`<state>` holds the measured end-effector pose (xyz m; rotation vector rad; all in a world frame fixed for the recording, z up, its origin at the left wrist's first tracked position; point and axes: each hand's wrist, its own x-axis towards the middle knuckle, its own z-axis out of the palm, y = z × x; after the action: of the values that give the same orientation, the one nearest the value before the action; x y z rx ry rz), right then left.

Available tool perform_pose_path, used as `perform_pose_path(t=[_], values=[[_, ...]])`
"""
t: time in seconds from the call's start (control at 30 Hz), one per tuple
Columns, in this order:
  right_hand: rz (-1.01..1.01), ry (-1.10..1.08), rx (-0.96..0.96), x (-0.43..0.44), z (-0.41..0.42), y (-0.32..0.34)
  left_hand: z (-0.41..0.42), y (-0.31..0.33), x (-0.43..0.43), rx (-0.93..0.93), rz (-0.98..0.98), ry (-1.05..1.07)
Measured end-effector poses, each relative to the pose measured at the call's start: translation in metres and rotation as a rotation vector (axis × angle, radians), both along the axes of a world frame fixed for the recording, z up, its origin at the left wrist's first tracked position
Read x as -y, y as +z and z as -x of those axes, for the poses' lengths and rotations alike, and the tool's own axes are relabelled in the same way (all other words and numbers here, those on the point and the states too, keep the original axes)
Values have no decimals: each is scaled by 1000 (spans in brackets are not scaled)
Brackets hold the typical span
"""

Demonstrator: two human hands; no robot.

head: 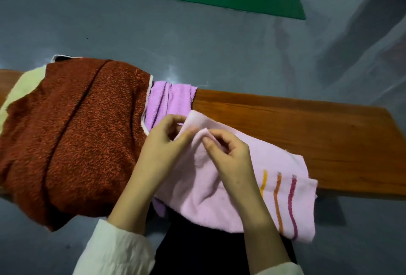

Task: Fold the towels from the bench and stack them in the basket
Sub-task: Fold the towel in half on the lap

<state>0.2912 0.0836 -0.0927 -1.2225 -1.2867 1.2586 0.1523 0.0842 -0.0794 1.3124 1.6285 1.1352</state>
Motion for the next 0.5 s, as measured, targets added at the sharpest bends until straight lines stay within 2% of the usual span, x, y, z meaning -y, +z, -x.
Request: perform_pose_path(t=[0.27,0.4,0.5], values=[[-122,-71,-26,55,-12,32,-27,33,62,-35,-140,-40],[-163,-110,-16,74,-19,43,-37,49,84,49,-159,-56],[-186,-113,-18,84,-23,52,-43,60,97,45,-176,-97]])
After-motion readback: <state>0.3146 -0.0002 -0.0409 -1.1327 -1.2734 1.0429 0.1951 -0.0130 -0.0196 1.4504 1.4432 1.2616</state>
